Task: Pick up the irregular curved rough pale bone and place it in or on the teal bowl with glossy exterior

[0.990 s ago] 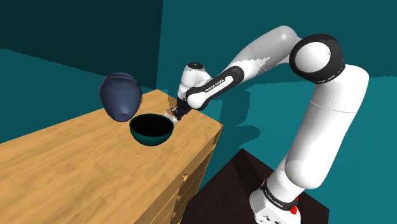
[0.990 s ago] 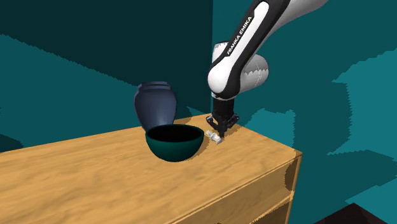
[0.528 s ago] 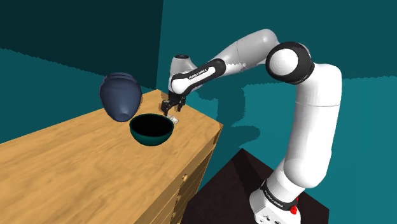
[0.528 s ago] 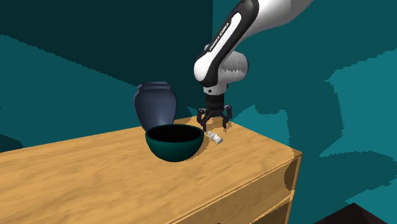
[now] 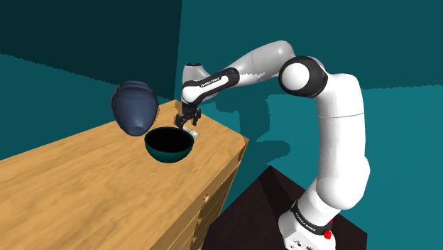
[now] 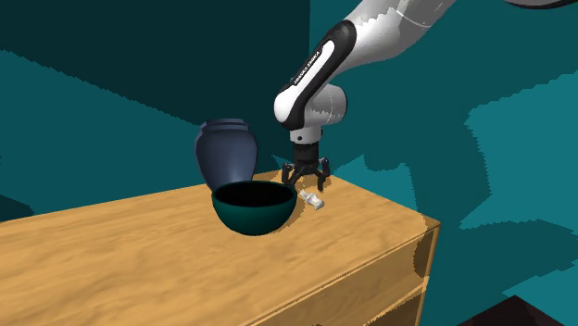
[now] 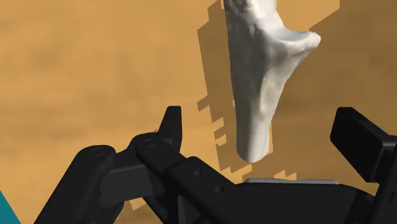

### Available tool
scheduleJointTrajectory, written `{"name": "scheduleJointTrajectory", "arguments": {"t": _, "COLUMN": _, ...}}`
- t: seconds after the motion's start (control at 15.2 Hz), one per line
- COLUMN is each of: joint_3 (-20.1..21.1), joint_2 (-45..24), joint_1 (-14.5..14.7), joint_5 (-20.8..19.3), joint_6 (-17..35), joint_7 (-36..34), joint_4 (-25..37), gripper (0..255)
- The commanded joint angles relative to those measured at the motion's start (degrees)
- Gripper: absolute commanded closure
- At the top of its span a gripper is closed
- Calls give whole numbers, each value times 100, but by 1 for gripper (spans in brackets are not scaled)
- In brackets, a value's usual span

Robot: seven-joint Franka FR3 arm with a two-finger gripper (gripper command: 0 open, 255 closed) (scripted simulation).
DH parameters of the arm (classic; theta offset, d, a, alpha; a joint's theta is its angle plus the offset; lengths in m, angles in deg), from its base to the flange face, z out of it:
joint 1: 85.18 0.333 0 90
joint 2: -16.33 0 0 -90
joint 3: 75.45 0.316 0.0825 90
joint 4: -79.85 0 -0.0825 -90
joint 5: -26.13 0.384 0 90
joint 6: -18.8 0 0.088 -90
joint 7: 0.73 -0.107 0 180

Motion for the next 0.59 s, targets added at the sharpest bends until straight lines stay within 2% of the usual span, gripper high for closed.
{"name": "scheduleJointTrajectory", "arguments": {"t": 0.0, "joint_3": -13, "joint_2": -101, "joint_1": 3, "joint_5": -18, "joint_6": 101, "joint_7": -4, "joint_4": -2, "gripper": 0}}
{"name": "scheduleJointTrajectory", "arguments": {"t": 0.53, "joint_3": -16, "joint_2": -126, "joint_1": 4, "joint_5": -23, "joint_6": 132, "joint_7": -7, "joint_4": -8, "gripper": 0}}
